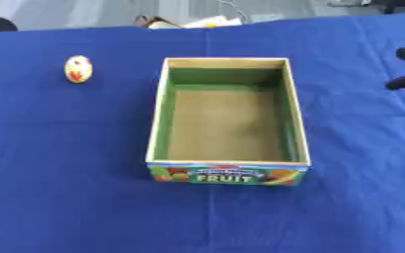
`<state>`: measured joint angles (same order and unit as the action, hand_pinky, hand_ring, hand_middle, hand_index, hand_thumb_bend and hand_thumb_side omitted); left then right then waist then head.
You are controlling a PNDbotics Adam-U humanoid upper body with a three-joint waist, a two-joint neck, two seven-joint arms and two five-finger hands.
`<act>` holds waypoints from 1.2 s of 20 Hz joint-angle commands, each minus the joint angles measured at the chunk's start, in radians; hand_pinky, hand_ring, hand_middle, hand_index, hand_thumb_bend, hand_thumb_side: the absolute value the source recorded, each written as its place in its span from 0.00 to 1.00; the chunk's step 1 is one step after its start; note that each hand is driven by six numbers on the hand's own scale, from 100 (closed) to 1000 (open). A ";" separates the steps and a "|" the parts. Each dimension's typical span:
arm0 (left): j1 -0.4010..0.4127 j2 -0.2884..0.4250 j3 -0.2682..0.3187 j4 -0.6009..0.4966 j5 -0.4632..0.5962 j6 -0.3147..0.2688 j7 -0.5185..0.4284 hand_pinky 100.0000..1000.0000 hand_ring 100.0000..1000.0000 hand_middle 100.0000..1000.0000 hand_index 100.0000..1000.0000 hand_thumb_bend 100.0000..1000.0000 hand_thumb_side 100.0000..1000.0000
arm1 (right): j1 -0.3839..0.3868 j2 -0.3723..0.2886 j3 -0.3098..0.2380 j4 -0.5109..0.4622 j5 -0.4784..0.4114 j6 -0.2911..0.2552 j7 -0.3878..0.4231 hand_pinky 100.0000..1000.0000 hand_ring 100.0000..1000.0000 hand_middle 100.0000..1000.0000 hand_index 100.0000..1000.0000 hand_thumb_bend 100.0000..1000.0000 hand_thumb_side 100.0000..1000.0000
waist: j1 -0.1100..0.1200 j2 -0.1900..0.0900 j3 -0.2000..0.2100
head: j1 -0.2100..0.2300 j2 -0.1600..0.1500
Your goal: Pick up objects on the table and place them in the box.
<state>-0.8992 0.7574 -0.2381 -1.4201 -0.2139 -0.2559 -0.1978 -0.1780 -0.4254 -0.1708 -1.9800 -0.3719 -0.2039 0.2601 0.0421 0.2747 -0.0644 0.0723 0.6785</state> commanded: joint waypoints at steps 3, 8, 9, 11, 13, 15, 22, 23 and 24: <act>-0.083 -0.065 -0.019 0.133 -0.148 0.029 -0.134 0.50 0.65 0.74 0.99 0.00 1.00 | -0.015 -0.002 0.001 -0.020 0.011 0.003 0.005 0.59 0.82 0.65 0.95 0.00 1.00 | -0.006 -0.009 -0.005 | 0.024 -0.007; -0.119 -0.187 0.102 0.262 -0.594 -0.103 -0.290 0.52 0.68 0.76 1.00 0.08 1.00 | -0.018 0.007 0.001 -0.020 0.015 0.001 0.008 0.59 0.82 0.65 0.95 0.00 1.00 | -0.012 0.001 -0.002 | 0.075 0.028; -0.120 -0.195 0.109 0.277 -0.623 -0.117 -0.294 0.52 0.68 0.77 1.00 0.11 1.00 | -0.019 0.009 0.001 -0.020 0.016 0.002 0.009 0.59 0.82 0.65 0.95 0.00 1.00 | -0.012 0.003 -0.002 | 0.084 0.033; -0.122 -0.207 0.117 0.301 -0.660 -0.139 -0.300 0.53 0.69 0.77 1.00 0.19 1.00 | -0.021 0.012 0.001 -0.020 0.022 0.004 0.010 0.59 0.82 0.65 0.95 0.00 1.00 | -0.011 0.008 -0.001 | 0.095 0.038; -0.125 -0.215 0.117 0.319 -0.685 -0.157 -0.311 0.54 0.70 0.78 1.00 0.27 1.00 | -0.021 0.016 0.001 -0.020 0.029 0.006 0.012 0.59 0.82 0.64 0.95 0.00 1.00 | -0.011 0.014 -0.001 | 0.099 0.036; -0.130 -0.220 0.117 0.332 -0.711 -0.169 -0.322 0.54 0.71 0.78 1.00 0.30 1.00 | -0.022 0.020 0.001 -0.020 0.035 0.007 0.014 0.59 0.82 0.64 0.95 0.00 1.00 | -0.011 0.018 -0.002 | 0.101 0.031; -0.140 -0.215 0.129 0.361 -0.752 -0.172 -0.330 0.58 0.77 0.83 1.00 0.32 1.00 | -0.020 0.025 0.003 -0.020 0.045 0.007 0.017 0.59 0.82 0.64 0.95 0.00 1.00 | -0.012 0.024 0.000 | 0.103 0.013; -0.146 -0.210 0.134 0.371 -0.764 -0.161 -0.340 0.60 0.79 0.85 1.00 0.31 1.00 | -0.020 0.027 0.004 -0.020 0.048 0.007 0.019 0.59 0.82 0.64 0.95 0.00 1.00 | -0.013 0.026 -0.001 | 0.104 0.008; -0.151 -0.206 0.141 0.376 -0.778 -0.147 -0.343 0.60 0.79 0.85 1.00 0.31 1.00 | -0.019 0.029 0.005 -0.020 0.051 0.008 0.021 0.59 0.82 0.64 0.95 0.00 1.00 | -0.014 0.027 -0.001 | 0.103 0.004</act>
<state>-1.0222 0.5188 -0.1159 -1.0424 -0.9796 -0.4114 -0.5347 -0.1926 -0.3862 -0.1646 -1.9800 -0.3303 -0.1959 0.2780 0.0307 0.3197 -0.0665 0.1732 0.6954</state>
